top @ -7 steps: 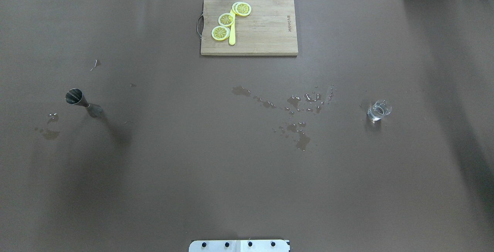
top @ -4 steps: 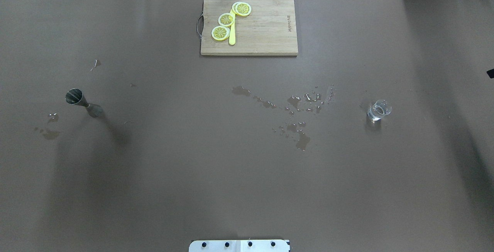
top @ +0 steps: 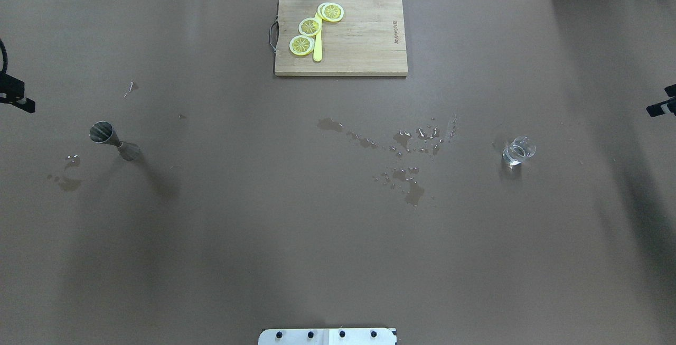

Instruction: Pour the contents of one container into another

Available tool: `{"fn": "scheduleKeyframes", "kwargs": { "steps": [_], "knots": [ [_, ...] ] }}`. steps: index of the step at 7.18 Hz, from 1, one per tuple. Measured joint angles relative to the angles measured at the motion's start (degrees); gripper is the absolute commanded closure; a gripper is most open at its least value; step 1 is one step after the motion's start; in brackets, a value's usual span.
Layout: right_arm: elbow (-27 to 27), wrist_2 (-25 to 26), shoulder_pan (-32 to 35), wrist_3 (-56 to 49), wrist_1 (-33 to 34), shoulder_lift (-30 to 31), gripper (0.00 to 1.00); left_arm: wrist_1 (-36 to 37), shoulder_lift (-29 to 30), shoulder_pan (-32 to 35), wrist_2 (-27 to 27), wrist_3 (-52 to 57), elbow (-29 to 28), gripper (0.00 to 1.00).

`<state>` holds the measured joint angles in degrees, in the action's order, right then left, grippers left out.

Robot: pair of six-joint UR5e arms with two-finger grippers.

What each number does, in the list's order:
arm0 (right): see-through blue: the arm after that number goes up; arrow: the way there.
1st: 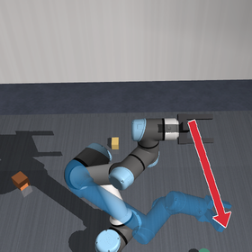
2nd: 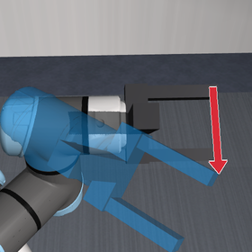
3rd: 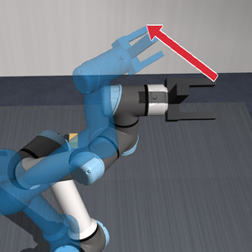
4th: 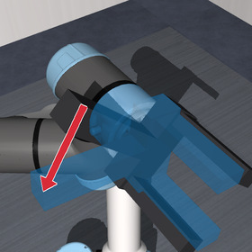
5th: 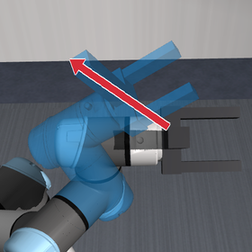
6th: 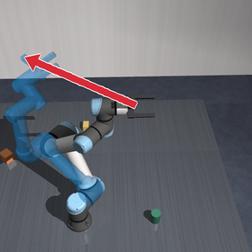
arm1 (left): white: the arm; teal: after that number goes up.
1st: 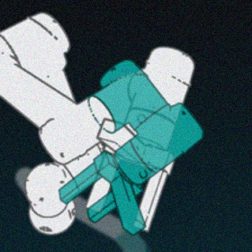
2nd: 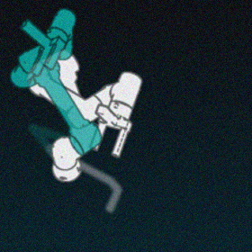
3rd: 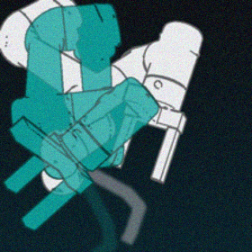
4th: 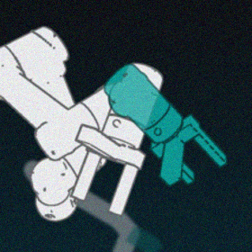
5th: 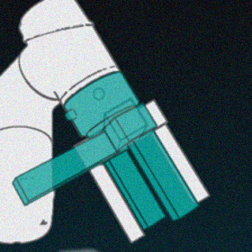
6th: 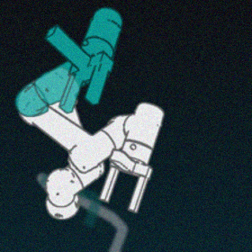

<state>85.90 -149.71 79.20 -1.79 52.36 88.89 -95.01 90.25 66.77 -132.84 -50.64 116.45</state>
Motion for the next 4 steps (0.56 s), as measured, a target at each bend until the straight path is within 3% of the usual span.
{"fn": "scheduleKeyframes", "kwargs": {
  "steps": [3,4],
  "knots": [
    [0.0,-5.3,-1.2,-0.2,-1.1,-0.6,0.16,-12.9,-3.1,-11.7,13.0,-11.5,2.7,0.01],
    [0.0,-5.9,-1.7,-1.0,-2.0,-1.0,0.15,-16.4,-4.5,-14.4,16.6,-12.9,3.1,0.01]
  ]
}}
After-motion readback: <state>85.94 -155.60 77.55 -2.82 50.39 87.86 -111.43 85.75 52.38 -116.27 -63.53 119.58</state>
